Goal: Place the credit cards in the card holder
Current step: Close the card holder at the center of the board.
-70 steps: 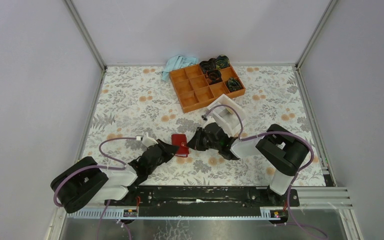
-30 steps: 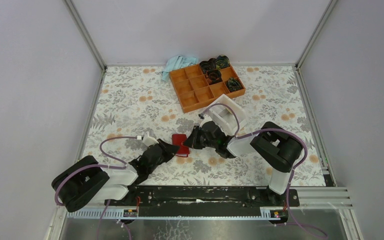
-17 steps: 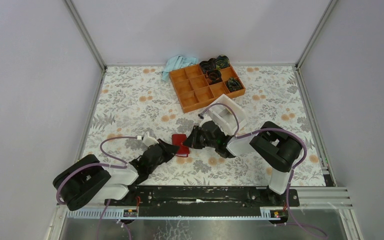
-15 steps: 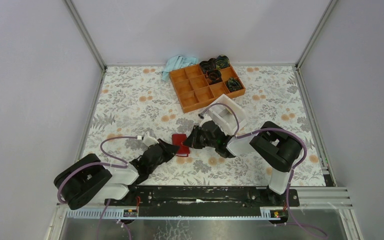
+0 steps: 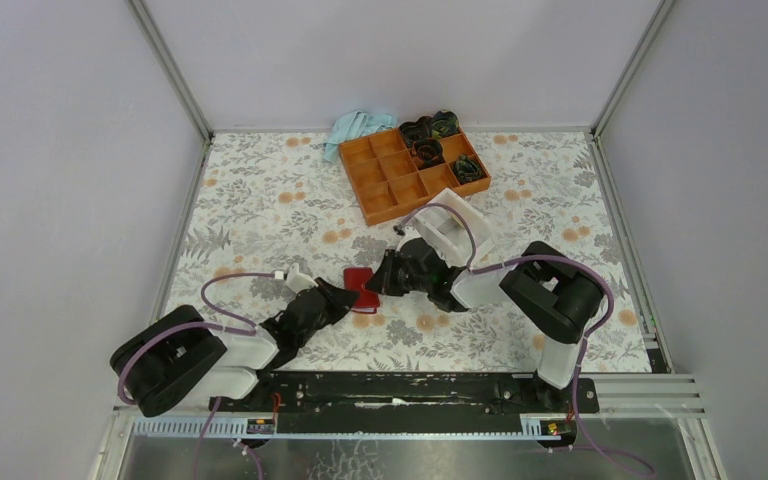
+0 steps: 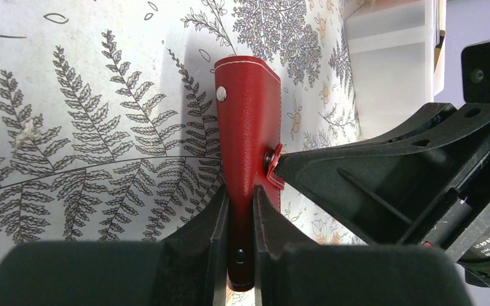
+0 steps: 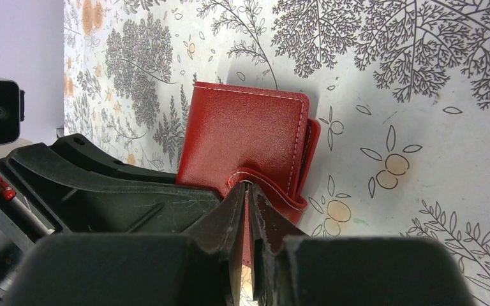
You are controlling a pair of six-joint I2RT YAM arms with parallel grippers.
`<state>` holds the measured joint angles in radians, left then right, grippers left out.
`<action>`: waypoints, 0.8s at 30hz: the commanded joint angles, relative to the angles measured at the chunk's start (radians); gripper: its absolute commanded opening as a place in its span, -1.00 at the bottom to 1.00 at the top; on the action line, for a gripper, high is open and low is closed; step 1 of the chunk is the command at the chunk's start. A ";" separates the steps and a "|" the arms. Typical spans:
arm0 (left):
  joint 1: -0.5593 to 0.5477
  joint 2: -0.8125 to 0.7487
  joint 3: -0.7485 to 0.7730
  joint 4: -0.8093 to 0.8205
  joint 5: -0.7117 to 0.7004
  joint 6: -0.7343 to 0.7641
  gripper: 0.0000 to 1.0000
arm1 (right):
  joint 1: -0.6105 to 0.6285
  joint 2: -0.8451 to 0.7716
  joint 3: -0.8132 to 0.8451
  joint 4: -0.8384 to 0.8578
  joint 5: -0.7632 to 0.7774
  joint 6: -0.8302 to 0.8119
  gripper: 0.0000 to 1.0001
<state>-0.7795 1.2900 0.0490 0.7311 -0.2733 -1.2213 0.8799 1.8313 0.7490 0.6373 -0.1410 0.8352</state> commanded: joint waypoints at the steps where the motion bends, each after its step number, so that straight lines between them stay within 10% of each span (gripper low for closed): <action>1: -0.012 0.056 -0.002 -0.184 0.061 0.084 -1.00 | 0.014 0.035 0.081 -0.028 -0.032 -0.021 -0.75; 24: -0.020 0.090 0.038 -0.213 0.066 0.119 -1.00 | 0.027 0.176 0.296 -0.376 -0.084 -0.110 -0.79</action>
<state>-0.7776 1.3197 0.0719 0.7185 -0.3408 -1.2026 0.8654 1.9022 0.9894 0.3119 -0.1864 0.7532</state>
